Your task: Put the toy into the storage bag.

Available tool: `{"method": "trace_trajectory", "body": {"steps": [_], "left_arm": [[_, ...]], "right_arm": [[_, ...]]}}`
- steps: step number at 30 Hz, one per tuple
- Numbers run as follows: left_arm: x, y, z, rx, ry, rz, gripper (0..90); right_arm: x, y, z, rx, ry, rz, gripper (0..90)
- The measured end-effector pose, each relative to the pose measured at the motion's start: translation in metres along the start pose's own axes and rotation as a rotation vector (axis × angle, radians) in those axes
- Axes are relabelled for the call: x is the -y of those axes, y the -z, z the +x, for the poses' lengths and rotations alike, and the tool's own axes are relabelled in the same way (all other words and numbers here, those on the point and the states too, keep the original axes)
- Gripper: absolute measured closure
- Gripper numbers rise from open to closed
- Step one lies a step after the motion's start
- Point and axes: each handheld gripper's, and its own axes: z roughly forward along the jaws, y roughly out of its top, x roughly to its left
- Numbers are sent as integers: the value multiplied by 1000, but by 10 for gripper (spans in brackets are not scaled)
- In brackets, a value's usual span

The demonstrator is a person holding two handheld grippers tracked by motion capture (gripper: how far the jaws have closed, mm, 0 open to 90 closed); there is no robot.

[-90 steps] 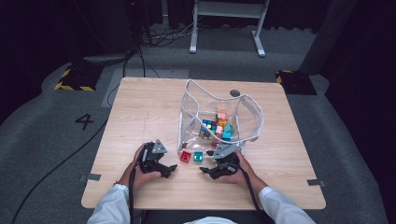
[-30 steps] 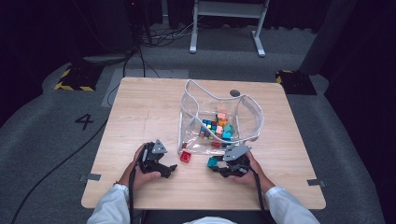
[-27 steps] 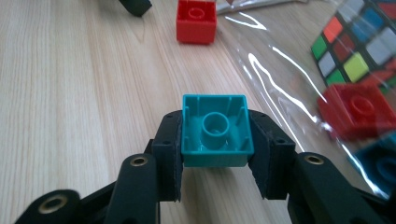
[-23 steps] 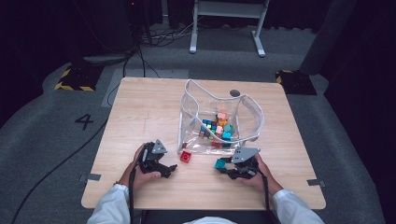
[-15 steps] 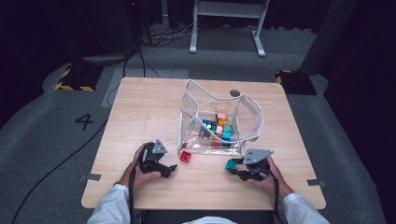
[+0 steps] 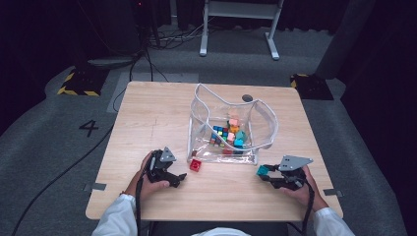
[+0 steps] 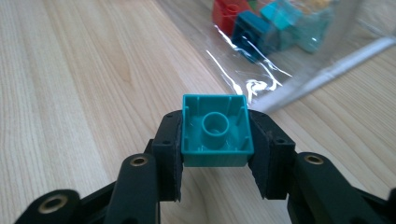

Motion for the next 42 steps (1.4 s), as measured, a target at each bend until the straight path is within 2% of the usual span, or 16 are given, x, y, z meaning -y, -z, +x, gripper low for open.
{"method": "trace_trajectory", "body": {"steps": [5,7,12,21,31,32,37,42], "left_arm": [[0,0,0,-1,3,3,46],[0,1,-1,-2,5,4,47],[0,1,-1,-3,5,5,46],[0,1,0,-2,5,5,46],[0,1,0,-2,4,5,46],[0,1,0,0,4,6,46],[0,1,0,-2,5,5,46],[0,1,0,0,5,5,46]], "right_arm": [[9,13,-10,44,-33,-2,594],[10,19,-16,65,-29,-9,594],[9,32,-32,122,-61,-44,595],[4,45,-48,181,-93,-84,594],[-20,68,-62,233,-90,-123,594],[-23,72,-64,250,-78,-123,594],[-40,87,-73,265,-83,-176,594],[-54,94,-80,270,-78,-194,594]]}}
